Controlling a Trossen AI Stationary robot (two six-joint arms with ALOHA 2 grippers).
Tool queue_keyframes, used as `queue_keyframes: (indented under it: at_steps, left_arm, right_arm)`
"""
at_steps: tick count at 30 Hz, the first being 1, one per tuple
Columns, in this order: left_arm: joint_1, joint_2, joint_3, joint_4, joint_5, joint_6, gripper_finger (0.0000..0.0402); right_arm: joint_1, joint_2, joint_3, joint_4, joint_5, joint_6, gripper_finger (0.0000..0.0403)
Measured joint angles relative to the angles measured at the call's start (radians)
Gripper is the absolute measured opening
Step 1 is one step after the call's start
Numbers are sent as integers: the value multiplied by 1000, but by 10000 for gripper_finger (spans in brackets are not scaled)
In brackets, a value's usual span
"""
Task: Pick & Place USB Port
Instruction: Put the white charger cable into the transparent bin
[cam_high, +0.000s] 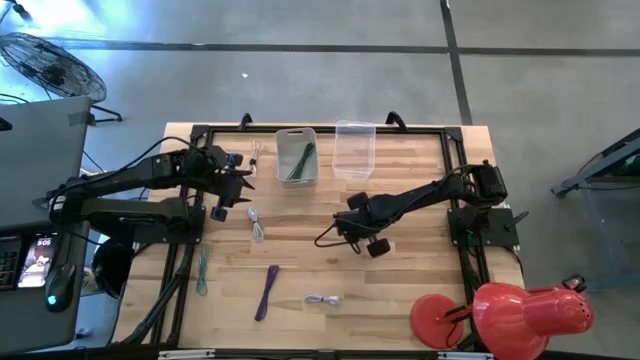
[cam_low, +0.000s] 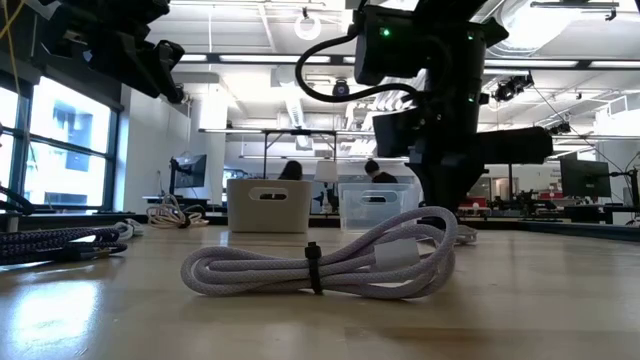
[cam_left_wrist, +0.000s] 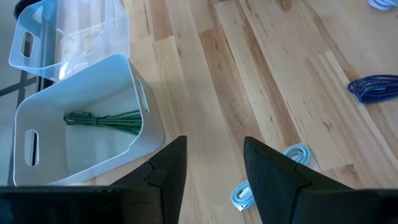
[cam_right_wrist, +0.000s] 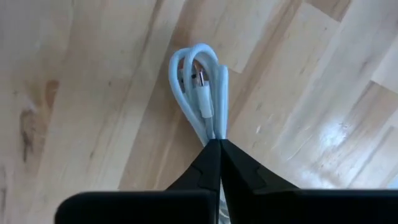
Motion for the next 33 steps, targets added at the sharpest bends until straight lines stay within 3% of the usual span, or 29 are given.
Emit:
queue_keyframes:
  at_steps: [27, 33]
  left_arm:
    - [0, 0, 0, -7, -3, -38, 154]
    - [0, 0, 1, -7, -8, -38, 154]
  right_arm:
    - [1, 0, 0, 21, 29, 53, 2]
    - [1, 0, 0, 20, 32, 72, 44]
